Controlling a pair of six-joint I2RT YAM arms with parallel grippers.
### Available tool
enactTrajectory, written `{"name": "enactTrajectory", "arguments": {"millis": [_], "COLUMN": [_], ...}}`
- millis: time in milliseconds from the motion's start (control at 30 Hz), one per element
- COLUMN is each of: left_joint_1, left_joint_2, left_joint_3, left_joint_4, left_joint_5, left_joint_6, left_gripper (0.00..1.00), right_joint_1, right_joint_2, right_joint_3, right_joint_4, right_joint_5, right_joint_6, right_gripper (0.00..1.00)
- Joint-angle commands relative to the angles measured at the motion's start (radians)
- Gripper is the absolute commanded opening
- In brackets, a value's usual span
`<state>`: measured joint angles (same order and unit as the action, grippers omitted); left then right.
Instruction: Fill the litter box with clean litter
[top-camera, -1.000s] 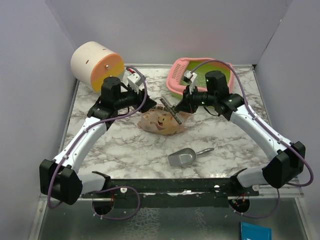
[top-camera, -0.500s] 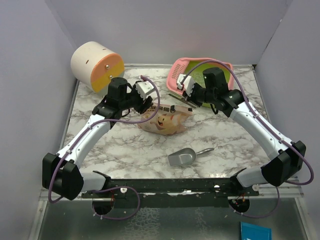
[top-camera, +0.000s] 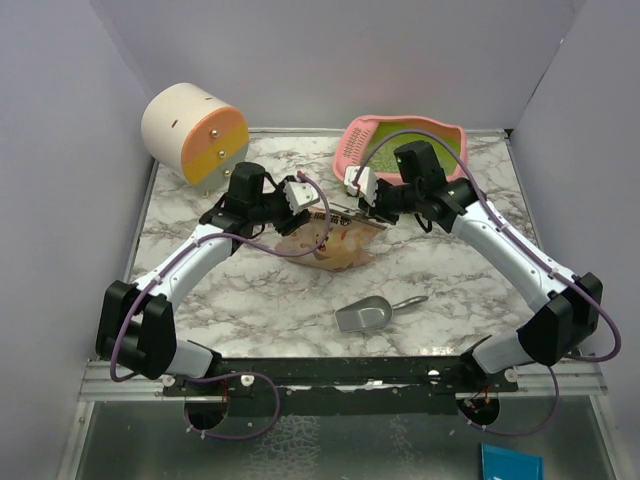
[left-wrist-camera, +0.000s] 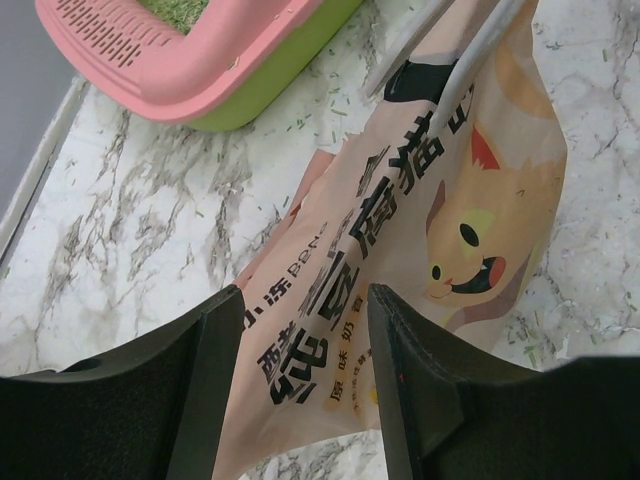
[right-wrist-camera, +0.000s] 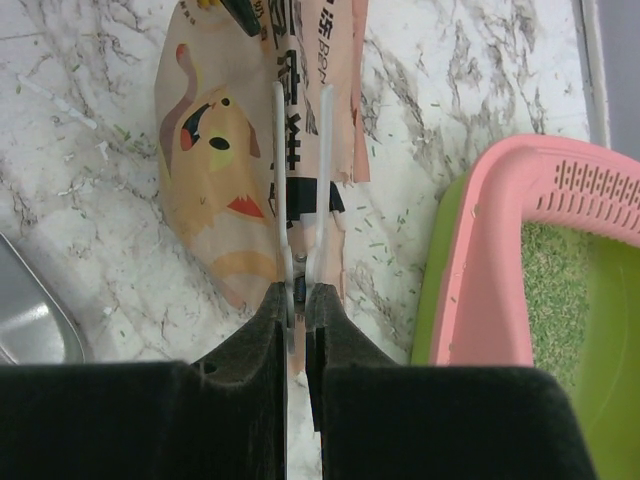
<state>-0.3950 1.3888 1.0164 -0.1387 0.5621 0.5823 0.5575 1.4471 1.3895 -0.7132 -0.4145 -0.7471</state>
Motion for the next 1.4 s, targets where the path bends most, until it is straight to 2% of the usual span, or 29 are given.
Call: {"name": "enactTrajectory", "arguments": {"millis": [0, 167, 267, 367, 467, 500, 700, 967, 1133, 1367], "left_joint_1": [-0.005, -0.005, -0.007, -0.013, -0.024, -0.026, -0.030, -0.031, -0.031, -0.031], "left_joint_2": [0.007, 0.035, 0.058, 0.074, 0.085, 0.086, 0.025, -0.105, -0.114, -0.097], "left_joint_3": [-0.022, -0.014, -0.003, -0.002, 0.002, 0.003, -0.001, -0.082, -0.111, -0.125], "left_joint_4": [0.101, 0.099, 0.094, 0.094, 0.098, 0.104, 0.149, 0.252, 0.295, 0.394], "left_joint_5": [0.047, 0.029, 0.016, -0.009, -0.030, -0.031, 0.028, 0.097, 0.136, 0.178], "left_joint_6": [0.056, 0.094, 0.100, 0.111, 0.124, 0.123, 0.100, 0.097, 0.099, 0.031], "left_gripper": [0.55, 0.55, 0.47, 0.28, 0.03, 0.00, 0.00, 0.00, 0.00, 0.00], "right_joint_1": [0.007, 0.007, 0.008, 0.007, 0.010, 0.011, 0.024, 0.024, 0.030, 0.075], "right_joint_2": [0.053, 0.088, 0.106, 0.124, 0.144, 0.152, 0.211, 0.254, 0.286, 0.302], "right_joint_3": [0.005, 0.029, 0.039, 0.059, 0.080, 0.088, 0.130, 0.153, 0.189, 0.179], "right_joint_4": [-0.006, 0.001, 0.009, 0.002, -0.021, -0.035, -0.074, -0.074, -0.135, -0.141], "right_joint_5": [-0.037, -0.037, -0.030, -0.027, -0.037, -0.038, 0.023, -0.022, -0.077, -0.067], "right_joint_6": [-0.010, -0.009, -0.011, -0.018, -0.033, -0.039, -0.060, -0.088, -0.132, -0.142], "right_gripper": [0.01, 0.01, 0.01, 0.01, 0.01, 0.01, 0.01, 0.01, 0.01, 0.01]}}
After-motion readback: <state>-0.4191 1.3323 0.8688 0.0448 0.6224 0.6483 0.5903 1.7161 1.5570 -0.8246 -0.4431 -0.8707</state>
